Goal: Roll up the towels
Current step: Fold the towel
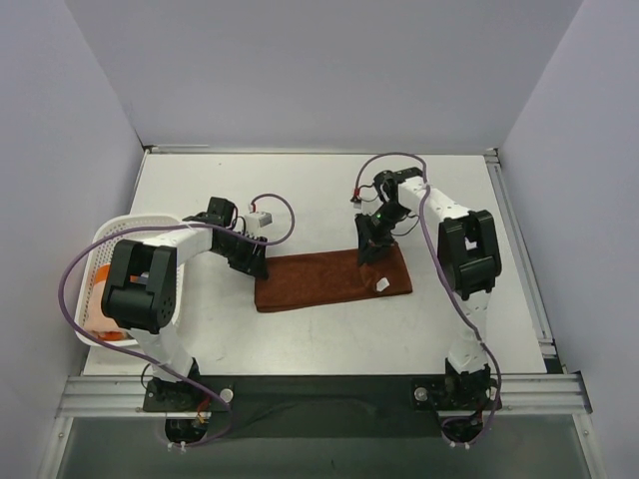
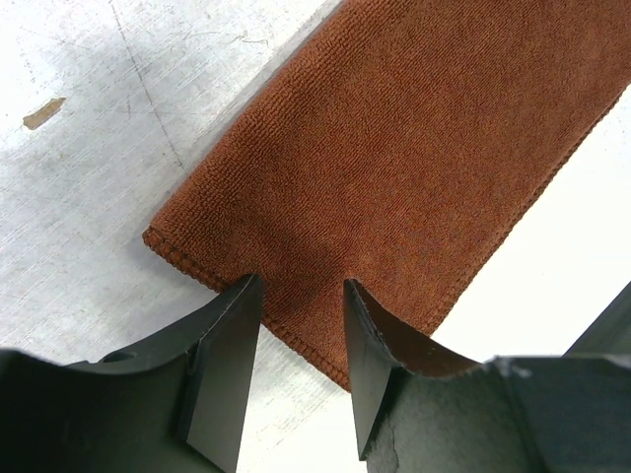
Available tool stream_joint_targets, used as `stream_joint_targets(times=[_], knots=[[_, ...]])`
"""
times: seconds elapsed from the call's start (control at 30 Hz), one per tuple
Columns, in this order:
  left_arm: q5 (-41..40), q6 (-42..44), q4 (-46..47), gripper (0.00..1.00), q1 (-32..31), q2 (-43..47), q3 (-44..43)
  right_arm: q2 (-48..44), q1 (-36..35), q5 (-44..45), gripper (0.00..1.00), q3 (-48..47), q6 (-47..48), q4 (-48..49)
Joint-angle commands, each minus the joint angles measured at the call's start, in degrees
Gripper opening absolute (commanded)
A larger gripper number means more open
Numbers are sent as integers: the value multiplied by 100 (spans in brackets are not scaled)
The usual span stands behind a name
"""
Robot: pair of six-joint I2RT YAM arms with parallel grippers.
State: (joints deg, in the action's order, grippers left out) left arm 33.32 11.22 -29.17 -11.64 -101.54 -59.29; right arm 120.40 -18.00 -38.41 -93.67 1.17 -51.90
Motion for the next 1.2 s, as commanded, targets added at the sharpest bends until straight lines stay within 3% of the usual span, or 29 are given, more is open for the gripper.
stream_joint_targets(times=[0.0, 0.43, 0.47, 0.6, 0.67, 0.73, 0.87, 1.0, 1.07, 1.17], knots=[[-19, 29, 131, 50, -23, -138, -83, 176, -72, -157, 0, -388, -117, -154], [8, 47, 69, 50, -23, -191, -136, 677, -336, -342, 0, -600, -117, -171], [34, 73, 43, 50, -23, -165, -136, 695, -362, -429, 15, -661, -117, -180], [359, 231, -133, 51, -5, 63, -145, 250, -380, -929, 45, -662, 14, -268], [465, 231, -133, 51, -5, 238, -110, -129, -388, -1010, 70, -592, 425, -294], [526, 266, -142, 51, -14, 336, -74, -700, -397, -923, 71, -407, 708, -286], [526, 266, -142, 50, -23, 468, -109, -1377, -213, -808, 61, -152, 1157, -321], [509, 249, -203, 49, -31, 459, -153, -1467, 226, -931, 48, -143, 1175, -312], [465, 249, -195, 48, -31, 494, -136, -1371, 332, -476, 33, -82, 1175, -312], [360, 249, -203, 46, -40, 503, -83, -950, 385, 217, 26, 129, 1306, -286]])
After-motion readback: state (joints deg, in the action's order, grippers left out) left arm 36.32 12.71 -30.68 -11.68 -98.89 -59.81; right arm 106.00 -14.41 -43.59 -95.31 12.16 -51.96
